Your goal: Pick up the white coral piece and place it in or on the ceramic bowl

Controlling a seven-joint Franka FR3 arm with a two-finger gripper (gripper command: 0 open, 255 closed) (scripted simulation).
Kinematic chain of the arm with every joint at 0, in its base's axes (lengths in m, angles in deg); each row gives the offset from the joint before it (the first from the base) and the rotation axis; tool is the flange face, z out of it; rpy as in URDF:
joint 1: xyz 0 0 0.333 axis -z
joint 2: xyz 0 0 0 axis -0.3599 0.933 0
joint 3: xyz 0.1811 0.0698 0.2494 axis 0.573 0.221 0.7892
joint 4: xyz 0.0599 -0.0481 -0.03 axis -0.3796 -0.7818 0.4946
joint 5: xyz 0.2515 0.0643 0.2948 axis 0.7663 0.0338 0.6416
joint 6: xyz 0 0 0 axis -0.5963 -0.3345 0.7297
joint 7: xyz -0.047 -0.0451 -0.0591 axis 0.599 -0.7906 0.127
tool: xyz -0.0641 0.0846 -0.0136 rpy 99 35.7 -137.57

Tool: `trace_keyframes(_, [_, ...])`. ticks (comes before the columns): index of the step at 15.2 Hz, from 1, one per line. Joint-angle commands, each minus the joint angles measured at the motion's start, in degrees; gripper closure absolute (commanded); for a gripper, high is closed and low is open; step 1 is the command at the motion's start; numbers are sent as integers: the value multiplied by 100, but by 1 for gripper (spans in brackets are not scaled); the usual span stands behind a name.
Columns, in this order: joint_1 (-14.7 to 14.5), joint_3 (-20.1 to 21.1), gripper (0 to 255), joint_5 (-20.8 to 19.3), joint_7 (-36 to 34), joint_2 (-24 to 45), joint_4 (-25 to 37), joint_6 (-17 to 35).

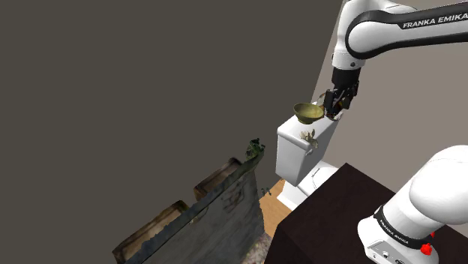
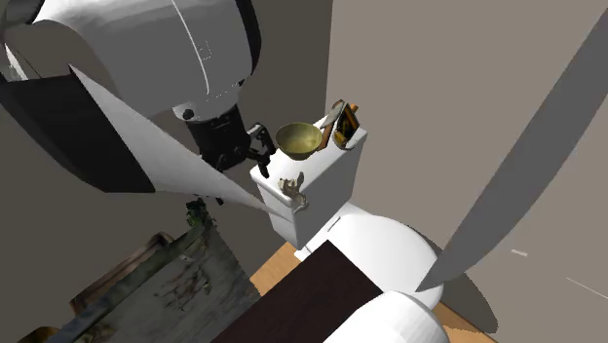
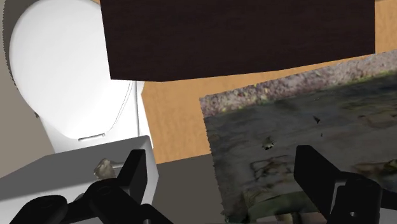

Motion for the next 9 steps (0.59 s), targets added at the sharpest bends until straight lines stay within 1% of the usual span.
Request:
trace_keyframes(1, [56,-143,0,-96,157,338,-12,371])
trace_keyframes(5, [174,-431,0,-248,481,1026,29,1043])
trace_keyframes(9, [270,-699,0,-317,814,1803,200,1675])
